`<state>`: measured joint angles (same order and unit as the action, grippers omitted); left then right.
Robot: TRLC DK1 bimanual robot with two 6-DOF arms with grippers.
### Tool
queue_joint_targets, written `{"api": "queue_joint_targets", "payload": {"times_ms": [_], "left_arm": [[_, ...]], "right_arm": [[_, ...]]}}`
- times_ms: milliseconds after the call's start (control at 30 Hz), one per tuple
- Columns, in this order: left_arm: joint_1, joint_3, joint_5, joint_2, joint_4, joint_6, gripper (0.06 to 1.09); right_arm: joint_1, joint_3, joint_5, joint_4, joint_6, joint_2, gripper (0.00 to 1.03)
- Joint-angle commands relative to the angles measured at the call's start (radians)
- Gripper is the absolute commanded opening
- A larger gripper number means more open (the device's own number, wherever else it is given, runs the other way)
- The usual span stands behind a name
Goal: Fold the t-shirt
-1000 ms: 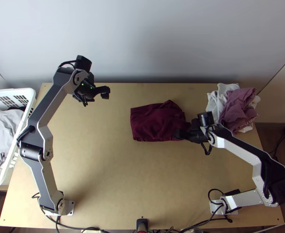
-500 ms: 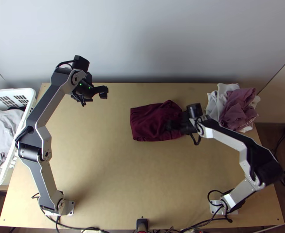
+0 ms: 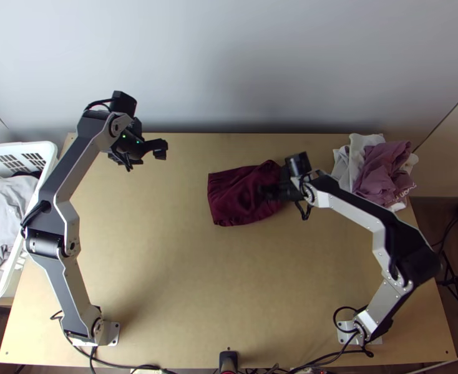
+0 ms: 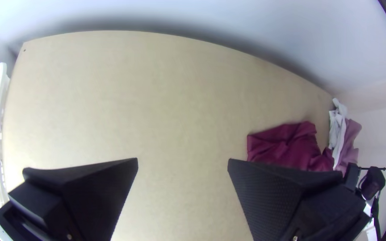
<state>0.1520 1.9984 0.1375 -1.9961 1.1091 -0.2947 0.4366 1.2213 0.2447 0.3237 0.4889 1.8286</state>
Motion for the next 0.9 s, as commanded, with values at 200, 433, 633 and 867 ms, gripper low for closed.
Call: {"api": "queue_joint_targets", "payload": {"times_ms": [200, 433, 633, 867], "left_arm": [[-0.04, -0.044, 0.004, 0.031, 0.0, 0.012, 1.04], [-0.054, -0.07, 0.004, 0.056, 0.0, 0.023, 1.04], [-0.062, -0.087, 0.004, 0.077, 0.0, 0.032, 1.04], [-0.065, -0.13, 0.004, 0.112, 0.0, 0.032, 1.04]], "right_arm": [[-0.002, 0.109, -0.104, 0.018, -0.056, -0.147, 0.03], [-0.038, 0.199, -0.136, 0.014, -0.085, -0.181, 0.03], [-0.121, 0.313, -0.136, 0.014, -0.107, -0.17, 0.03], [-0.268, 0.451, -0.134, 0.058, -0.176, -0.135, 0.03]]}}
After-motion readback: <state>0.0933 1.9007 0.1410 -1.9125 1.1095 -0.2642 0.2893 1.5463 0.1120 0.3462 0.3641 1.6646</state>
